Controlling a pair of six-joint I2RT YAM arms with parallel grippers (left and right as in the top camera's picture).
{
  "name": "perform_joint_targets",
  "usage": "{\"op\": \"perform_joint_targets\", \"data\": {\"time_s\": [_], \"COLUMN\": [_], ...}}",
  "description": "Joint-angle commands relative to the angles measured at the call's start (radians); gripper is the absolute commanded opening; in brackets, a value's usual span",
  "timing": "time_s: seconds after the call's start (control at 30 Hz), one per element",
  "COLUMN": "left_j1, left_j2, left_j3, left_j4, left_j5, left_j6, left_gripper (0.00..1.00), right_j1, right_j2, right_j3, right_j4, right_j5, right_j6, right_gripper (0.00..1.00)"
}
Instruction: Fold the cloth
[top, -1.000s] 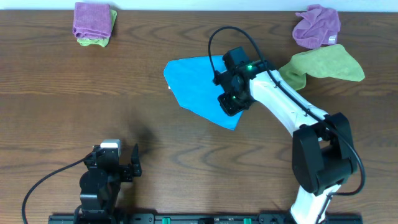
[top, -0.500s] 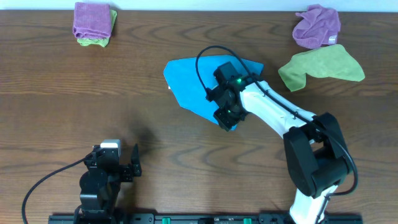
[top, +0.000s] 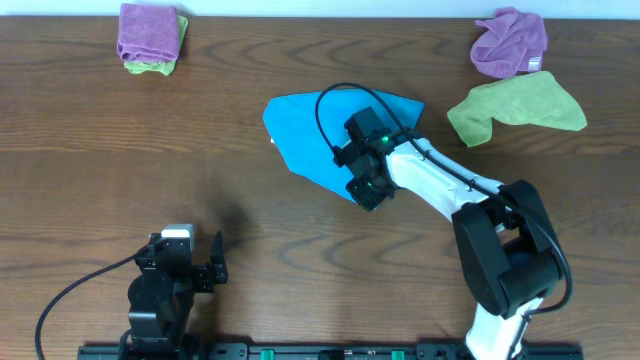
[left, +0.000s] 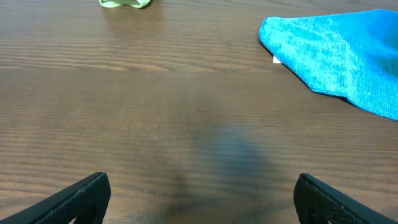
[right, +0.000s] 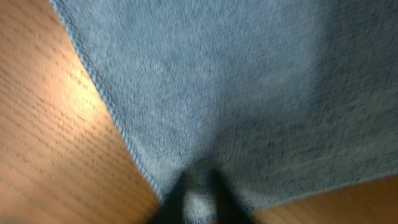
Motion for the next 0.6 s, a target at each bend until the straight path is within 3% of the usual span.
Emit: {"op": "perform_joint_targets", "data": {"time_s": [0.0, 0.13, 0.17, 0.2, 0.23, 0.37, 0.57], "left_j1": [0.006, 0.006, 0.006, 0.006, 0.006, 0.006, 0.006], "left_j2": [-0.006, -0.005, -0.006, -0.006, -0.005, -0.005, -0.005], "left_j3": [-0.013, -0.013, -0.013, -0.013, -0.013, -0.013, -0.013], "left_j4": [0.003, 0.003, 0.003, 0.003, 0.003, 0.003, 0.003], "left_j5": [-0.006, -0.006, -0.006, -0.006, -0.006, -0.006, -0.006], "left_j6": [-0.008, -0.008, -0.008, -0.008, -0.008, -0.008, -0.008], "left_gripper": [0.95, 0.95, 0.95, 0.96, 0.95, 0.95, 0.95], "right_j1": [0.004, 0.005, 0.005, 0.005, 0.005, 0.007, 0.007], "right_j2": [0.01, 0.01, 0.01, 0.01, 0.01, 0.013, 0.045], "right_j3": [-0.003, 0.044, 0.05, 0.05, 0.05, 0.042, 0.042], "right_j4": [0.016, 0.006, 0.005, 0.004, 0.0, 0.0, 0.005], "right_j5": [0.003, 0.004, 0.003, 0.003, 0.003, 0.003, 0.003], "right_j6": [0.004, 0.006, 0.006, 0.006, 0.002, -0.021, -0.023], "right_gripper": [0.01, 0.01, 0.22, 0.5, 0.57, 0.51, 0.52]}}
